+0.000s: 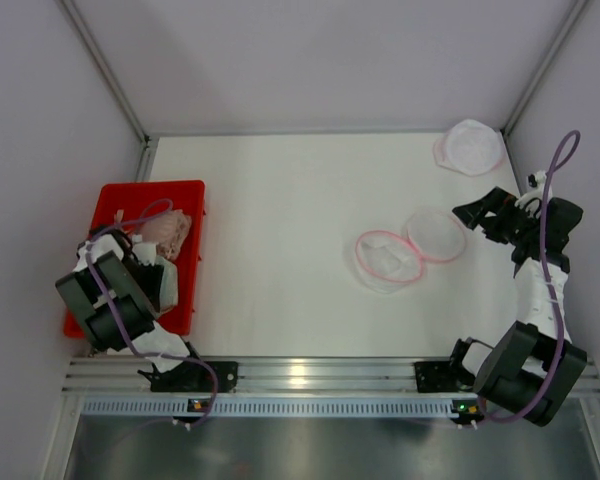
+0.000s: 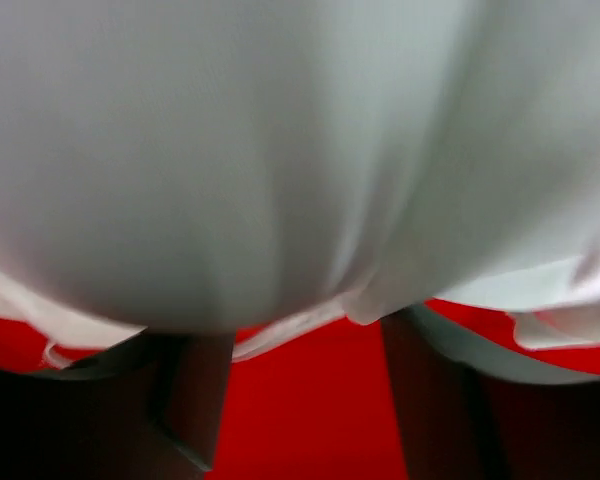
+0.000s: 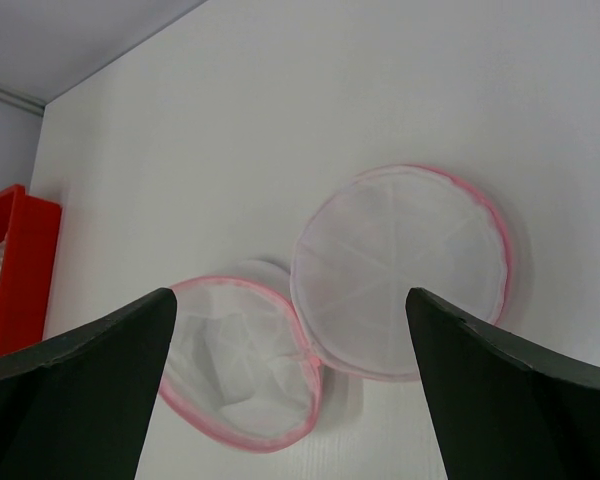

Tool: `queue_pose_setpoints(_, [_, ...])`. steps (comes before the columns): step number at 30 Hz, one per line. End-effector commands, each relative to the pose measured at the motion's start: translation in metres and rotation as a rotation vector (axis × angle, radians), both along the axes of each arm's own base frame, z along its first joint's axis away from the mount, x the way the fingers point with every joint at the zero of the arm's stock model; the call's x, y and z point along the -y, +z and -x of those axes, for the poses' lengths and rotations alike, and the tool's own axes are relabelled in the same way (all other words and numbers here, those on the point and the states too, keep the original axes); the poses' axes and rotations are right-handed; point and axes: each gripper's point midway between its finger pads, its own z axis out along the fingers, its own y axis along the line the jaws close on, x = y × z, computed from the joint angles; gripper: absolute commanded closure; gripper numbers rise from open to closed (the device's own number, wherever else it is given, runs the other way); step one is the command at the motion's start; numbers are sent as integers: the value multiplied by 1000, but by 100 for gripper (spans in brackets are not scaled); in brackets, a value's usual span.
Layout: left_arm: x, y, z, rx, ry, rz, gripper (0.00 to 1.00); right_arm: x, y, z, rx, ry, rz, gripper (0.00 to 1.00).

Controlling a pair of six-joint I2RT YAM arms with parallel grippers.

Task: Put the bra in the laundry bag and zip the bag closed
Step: Pick up the bra from the bin, then place the bra at the center of the board.

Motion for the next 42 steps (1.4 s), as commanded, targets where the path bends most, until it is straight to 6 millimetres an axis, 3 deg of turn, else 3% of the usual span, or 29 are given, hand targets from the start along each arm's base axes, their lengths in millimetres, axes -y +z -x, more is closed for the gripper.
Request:
queue_pose_setpoints(1, [-5,-15,-10,36,-29,3,46,0,29,-6,87,24,61,1])
queue_pose_setpoints(5, [-3,-9,-13,69,-47,8,84,1,32,-8,93,23,66,1])
queue_pose_setpoints(7, [-2,6,-15,111,-68,-10,100,2,33,-9,95,26,66,1])
queue_pose_setpoints(11, [6,59,-23,227,-109,-18,100,0,35,-8,103,31,65,1])
queue_pose_setpoints(15, [9,141,-45,431,-134,-78,100,-2,38,-8,116,35,56,0])
queue_pose_setpoints(17, [16,170,-53,490,-149,-71,100,-2,38,-9,122,34,53,0])
queue_pose_setpoints(21, [37,207,-69,578,-152,-16,100,-4,43,-10,136,39,48,1])
queue_pose_setpoints(25, [85,249,-93,678,-232,30,100,-8,48,-10,154,51,56,0])
queue_pose_setpoints(26, [115,267,-102,724,-321,54,100,-9,50,-10,159,56,57,1])
queue_pose_setpoints(27, [133,274,-105,734,-312,96,100,-10,52,-9,167,64,62,1])
queue_pose_setpoints(28, [164,282,-107,745,-387,150,100,-11,53,-8,170,69,66,1])
queue_pose_setpoints(29, [176,292,-109,768,-399,171,100,-12,54,-7,175,75,72,1])
queue_pose_setpoints(30, [188,292,-111,752,-388,204,100,-14,55,-4,182,84,76,1])
queue_pose_setpoints(31, [215,291,-107,737,-458,251,100,-15,54,-3,182,90,81,1])
queue_pose_setpoints(34, [252,275,-103,663,-512,323,100,-22,53,1,189,118,88,1])
queue_pose_setpoints(37, [285,234,-96,534,-575,387,96,-34,52,4,189,160,100,1])
queue_pose_setpoints(40, [316,210,-83,462,-673,477,61,-52,51,8,197,228,133,1])
queue_pose_setpoints(41, [319,208,-83,474,-691,486,47,-58,51,9,200,248,143,1])
queue_pose_setpoints(42, [319,210,-85,503,-707,486,41,-72,50,12,209,299,166,1])
